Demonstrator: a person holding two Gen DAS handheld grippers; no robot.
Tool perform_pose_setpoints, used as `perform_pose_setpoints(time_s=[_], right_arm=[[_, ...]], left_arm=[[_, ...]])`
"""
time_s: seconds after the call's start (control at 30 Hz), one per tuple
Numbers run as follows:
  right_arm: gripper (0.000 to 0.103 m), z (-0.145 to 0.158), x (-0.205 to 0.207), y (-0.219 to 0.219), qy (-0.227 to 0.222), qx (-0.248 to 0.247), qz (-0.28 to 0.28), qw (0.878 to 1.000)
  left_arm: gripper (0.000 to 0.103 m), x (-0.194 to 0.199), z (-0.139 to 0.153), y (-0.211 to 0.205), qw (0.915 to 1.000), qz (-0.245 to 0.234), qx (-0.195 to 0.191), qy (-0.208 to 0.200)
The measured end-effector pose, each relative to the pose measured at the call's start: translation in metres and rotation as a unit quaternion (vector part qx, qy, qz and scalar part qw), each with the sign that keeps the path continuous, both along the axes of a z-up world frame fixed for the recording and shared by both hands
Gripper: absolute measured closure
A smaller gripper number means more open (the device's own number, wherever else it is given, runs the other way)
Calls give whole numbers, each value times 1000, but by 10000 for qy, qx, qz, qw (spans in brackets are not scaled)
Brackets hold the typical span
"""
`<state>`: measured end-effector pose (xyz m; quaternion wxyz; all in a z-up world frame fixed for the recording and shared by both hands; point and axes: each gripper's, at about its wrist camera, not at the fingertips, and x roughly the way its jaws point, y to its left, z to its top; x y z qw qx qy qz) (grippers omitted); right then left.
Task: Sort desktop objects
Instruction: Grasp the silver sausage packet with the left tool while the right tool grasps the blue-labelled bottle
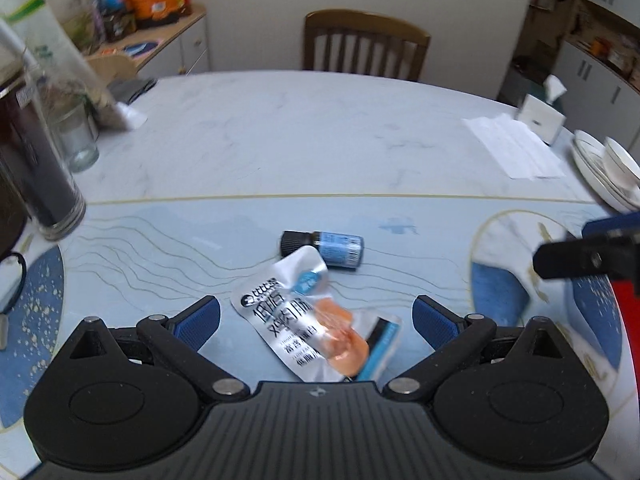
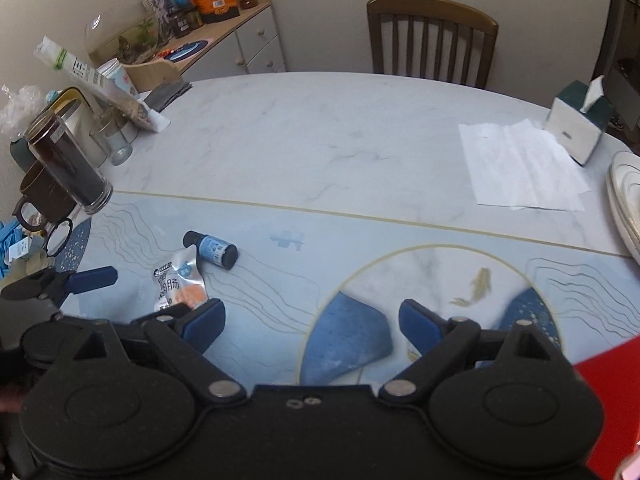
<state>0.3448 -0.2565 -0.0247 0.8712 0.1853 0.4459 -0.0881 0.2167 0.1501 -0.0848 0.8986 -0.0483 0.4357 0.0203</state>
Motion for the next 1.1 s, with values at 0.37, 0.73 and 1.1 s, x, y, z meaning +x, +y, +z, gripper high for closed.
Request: perform_pose_setpoints(time_s=[0.37,0.73,1.1], right_arm=[[9,-21,37,1,227,-27,144,9996],[13,-36,71,11,377,-51,402,9985],[17,-45,112,38,415,-96,892,9951]], left_arm=[[1,24,-26,7,9997,94,-13,217],[20,20,-38,12,9991,-287,254,196],[35,20,-39,25,9960,-776,434,-53]])
